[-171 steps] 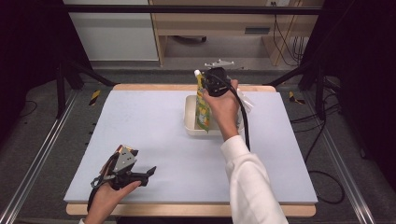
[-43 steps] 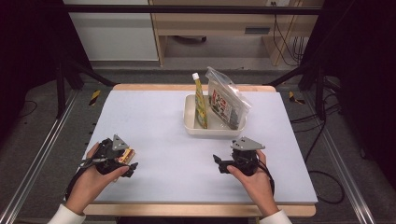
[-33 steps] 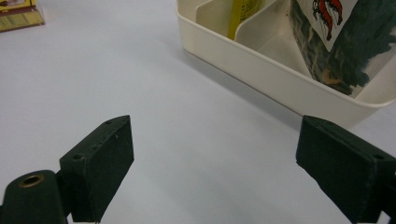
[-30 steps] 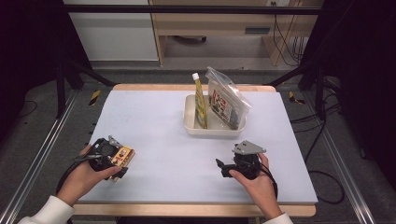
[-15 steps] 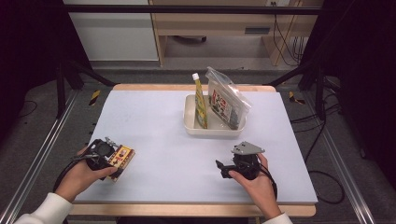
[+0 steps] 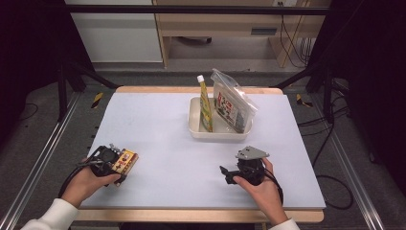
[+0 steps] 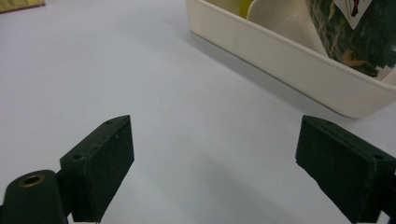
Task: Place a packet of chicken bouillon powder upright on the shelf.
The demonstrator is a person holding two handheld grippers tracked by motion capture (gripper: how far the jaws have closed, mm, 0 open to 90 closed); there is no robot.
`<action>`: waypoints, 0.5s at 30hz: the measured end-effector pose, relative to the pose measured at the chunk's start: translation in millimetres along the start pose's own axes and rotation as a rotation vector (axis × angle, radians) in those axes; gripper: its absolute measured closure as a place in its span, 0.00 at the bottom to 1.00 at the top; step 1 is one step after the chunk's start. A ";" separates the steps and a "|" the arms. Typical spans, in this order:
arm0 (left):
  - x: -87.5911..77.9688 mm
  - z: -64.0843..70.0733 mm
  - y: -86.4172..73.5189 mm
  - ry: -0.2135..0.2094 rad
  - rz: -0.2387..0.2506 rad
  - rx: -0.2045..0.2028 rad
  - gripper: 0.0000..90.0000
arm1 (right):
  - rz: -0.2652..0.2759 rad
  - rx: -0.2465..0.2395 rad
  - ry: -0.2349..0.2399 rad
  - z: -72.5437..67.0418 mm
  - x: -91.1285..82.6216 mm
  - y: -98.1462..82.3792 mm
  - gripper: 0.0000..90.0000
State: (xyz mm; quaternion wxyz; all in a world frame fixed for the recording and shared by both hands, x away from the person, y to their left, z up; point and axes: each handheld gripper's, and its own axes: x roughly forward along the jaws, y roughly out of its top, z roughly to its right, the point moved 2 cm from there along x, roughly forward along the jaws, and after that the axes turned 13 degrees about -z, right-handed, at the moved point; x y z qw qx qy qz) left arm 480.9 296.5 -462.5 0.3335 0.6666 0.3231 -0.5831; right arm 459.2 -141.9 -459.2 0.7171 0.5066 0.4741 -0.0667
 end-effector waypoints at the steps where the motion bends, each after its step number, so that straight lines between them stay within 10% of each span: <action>1: -1.1 0.0 0.0 -0.001 0.010 0.000 0.32 | 0.001 0.000 0.001 -0.2 -0.1 0.1 0.13; 7: -8.4 3.5 0.3 0.024 0.079 0.030 0.34 | 0.005 0.008 0.003 -1.2 -0.4 0.7 0.14; 15: -27.0 29.5 18.4 0.097 0.322 0.131 0.35 | 0.019 0.005 0.028 -10.8 3.5 8.5 0.14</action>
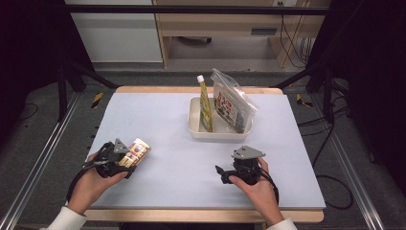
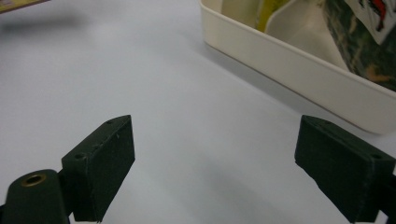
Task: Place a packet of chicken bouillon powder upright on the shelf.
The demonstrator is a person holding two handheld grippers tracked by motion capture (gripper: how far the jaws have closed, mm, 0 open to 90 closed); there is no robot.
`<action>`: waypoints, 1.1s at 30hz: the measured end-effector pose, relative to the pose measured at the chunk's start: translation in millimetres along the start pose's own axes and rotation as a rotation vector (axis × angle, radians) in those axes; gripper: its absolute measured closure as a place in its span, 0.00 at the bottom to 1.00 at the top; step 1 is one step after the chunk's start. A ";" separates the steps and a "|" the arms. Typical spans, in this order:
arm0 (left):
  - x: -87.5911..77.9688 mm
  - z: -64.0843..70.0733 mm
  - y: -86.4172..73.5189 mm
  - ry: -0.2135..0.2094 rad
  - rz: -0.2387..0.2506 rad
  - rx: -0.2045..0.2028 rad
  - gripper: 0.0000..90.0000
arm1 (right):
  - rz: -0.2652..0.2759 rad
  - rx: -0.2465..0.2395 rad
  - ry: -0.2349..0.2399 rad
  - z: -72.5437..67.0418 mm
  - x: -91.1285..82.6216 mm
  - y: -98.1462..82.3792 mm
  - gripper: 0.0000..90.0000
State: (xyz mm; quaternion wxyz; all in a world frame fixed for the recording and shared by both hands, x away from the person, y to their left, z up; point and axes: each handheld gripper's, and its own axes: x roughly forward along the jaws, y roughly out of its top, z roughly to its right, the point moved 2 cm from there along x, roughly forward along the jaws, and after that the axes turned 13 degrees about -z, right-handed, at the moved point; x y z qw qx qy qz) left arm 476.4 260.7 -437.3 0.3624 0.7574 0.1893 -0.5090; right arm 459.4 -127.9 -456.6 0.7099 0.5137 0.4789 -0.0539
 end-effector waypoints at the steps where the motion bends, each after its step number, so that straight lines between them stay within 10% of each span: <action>1: -0.1 3.4 5.3 0.001 0.038 0.005 0.35 | 0.004 -0.007 0.004 -2.8 1.3 2.2 0.14; 14: 4.6 40.1 37.4 0.008 0.334 0.034 0.35 | 0.054 0.016 0.079 -14.6 12.4 49.3 0.26; 20: 4.6 59.0 32.9 0.022 0.363 0.046 0.35 | 0.104 0.008 0.131 -25.9 12.3 77.0 0.31; 33: 6.8 81.6 33.4 0.003 0.406 0.122 0.35 | 0.150 0.092 0.264 -32.1 6.5 58.4 0.43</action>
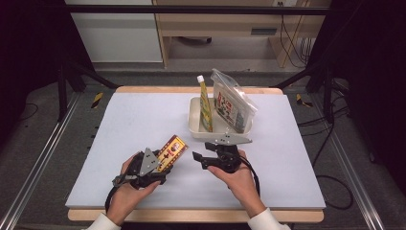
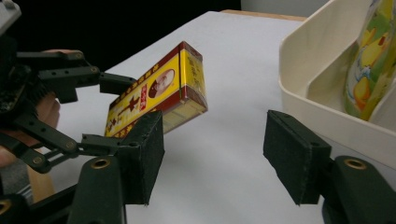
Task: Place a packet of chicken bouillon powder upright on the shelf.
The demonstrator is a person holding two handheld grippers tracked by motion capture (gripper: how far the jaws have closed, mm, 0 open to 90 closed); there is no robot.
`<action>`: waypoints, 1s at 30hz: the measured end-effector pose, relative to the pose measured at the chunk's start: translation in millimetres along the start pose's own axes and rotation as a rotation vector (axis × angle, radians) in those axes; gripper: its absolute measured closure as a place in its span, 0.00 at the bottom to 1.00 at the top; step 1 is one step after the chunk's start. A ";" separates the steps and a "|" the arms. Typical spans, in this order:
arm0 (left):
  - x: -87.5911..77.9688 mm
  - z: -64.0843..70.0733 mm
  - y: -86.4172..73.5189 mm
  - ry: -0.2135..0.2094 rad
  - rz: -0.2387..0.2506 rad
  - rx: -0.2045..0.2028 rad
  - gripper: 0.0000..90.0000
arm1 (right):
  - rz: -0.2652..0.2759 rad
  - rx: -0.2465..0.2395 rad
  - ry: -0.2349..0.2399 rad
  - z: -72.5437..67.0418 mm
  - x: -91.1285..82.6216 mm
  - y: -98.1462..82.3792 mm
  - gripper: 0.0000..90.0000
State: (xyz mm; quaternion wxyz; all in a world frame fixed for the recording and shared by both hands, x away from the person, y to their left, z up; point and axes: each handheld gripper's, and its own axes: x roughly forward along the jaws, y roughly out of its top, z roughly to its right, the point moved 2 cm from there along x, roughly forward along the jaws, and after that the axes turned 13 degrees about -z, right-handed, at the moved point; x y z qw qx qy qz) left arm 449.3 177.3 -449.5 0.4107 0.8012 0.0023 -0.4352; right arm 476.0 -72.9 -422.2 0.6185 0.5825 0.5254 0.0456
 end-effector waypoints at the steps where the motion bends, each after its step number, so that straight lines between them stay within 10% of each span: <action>1: -0.3 0.7 -0.4 -0.005 0.001 0.005 0.35 | 0.001 0.002 0.006 -0.1 0.1 0.1 0.43; 16: -5.0 19.8 7.0 -0.050 0.071 0.052 0.35 | -0.044 0.064 0.159 -4.9 19.6 1.0 0.38; 30: 7.5 25.5 6.7 -0.045 0.043 0.089 0.36 | -0.027 0.105 0.234 -5.3 18.7 1.2 0.71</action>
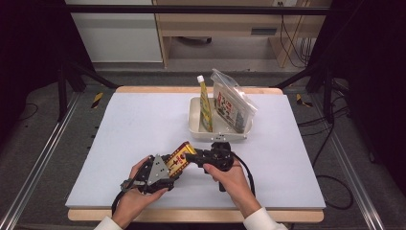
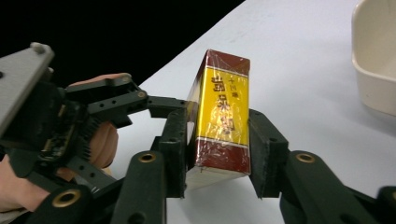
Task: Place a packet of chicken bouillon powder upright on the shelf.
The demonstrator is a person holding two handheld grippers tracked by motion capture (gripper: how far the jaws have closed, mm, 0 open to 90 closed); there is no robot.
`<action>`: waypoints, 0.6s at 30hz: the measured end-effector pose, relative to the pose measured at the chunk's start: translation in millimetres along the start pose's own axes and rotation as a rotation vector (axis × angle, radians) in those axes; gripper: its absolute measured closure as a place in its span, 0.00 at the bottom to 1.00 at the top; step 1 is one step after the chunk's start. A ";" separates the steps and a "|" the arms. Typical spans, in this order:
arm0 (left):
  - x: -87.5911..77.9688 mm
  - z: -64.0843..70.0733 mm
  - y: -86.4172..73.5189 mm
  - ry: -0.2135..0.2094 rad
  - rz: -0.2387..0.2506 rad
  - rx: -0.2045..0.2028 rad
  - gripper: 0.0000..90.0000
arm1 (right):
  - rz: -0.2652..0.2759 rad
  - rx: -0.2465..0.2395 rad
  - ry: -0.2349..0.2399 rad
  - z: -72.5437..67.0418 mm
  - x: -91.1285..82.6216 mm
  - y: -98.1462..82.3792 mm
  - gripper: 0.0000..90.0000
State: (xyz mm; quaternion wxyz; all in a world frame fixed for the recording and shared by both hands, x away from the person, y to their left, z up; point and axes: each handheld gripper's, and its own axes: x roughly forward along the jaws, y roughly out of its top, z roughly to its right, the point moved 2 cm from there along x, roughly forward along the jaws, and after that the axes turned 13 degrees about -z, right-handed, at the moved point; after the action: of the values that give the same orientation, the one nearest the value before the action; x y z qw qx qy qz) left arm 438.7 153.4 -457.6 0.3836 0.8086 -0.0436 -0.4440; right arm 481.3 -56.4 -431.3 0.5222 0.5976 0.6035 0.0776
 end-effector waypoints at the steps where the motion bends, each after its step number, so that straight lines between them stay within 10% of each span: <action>1: 1.3 0.4 0.4 0.005 0.001 -0.006 0.36 | 0.002 -0.003 0.000 -1.2 -0.1 0.0 0.72; 6: 4.0 -0.2 2.2 0.015 0.016 -0.018 0.34 | 0.028 -0.008 -0.032 -5.8 -3.0 2.7 0.75; 18: -17.9 -28.8 -22.1 0.038 -0.042 -0.171 0.13 | 0.132 -0.036 -0.280 -9.4 -37.9 22.6 0.75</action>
State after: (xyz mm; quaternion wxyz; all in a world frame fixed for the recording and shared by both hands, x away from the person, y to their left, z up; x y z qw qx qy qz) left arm 443.6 193.1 -450.9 0.4426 0.7820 0.0186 -0.4385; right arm 479.0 -75.7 -390.5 0.6058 0.6313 0.4827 0.0385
